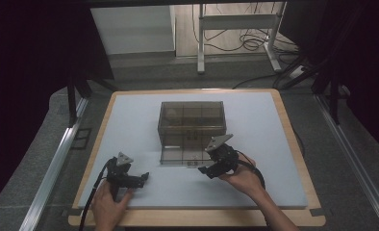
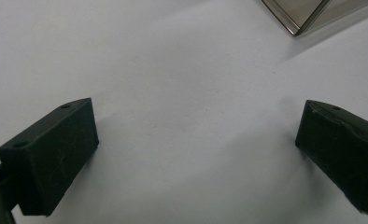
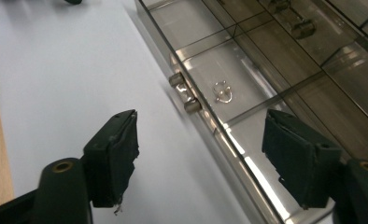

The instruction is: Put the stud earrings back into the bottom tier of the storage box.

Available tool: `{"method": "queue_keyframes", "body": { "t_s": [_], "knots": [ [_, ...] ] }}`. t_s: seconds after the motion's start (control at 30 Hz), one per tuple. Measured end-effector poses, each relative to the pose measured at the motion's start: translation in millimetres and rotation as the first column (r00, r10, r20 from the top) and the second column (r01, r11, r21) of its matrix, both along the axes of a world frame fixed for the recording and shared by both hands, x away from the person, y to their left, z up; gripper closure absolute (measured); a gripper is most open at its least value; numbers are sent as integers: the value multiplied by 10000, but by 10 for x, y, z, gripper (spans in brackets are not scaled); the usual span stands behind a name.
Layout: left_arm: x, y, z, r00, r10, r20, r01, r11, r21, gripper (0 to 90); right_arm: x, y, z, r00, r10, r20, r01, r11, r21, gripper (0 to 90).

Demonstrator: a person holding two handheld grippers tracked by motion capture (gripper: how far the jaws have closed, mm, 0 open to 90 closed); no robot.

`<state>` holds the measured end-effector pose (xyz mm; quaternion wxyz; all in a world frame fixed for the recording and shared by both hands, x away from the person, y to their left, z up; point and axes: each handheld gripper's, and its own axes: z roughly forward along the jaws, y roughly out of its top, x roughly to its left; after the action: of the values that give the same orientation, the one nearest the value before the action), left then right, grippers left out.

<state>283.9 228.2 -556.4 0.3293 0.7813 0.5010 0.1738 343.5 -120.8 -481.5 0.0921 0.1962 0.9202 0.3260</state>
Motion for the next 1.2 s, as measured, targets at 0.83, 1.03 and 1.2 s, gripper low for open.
{"method": "queue_keyframes", "body": {
  "t_s": [0.83,1.03,1.2],
  "knots": [
    [0,4,2,10000,-42,-18,42,10000,46,0,-288,-611,-192,9944,-1033,213,1027,9943,278,92],
    [0,-1,0,10000,0,5,0,10000,-2,0,-346,-788,-280,9890,-1432,360,1418,9891,388,74],
    [0,0,0,10000,-9,3,9,10000,7,0,-385,-917,-389,9838,-1758,359,1743,9839,400,68]
  ]
}}
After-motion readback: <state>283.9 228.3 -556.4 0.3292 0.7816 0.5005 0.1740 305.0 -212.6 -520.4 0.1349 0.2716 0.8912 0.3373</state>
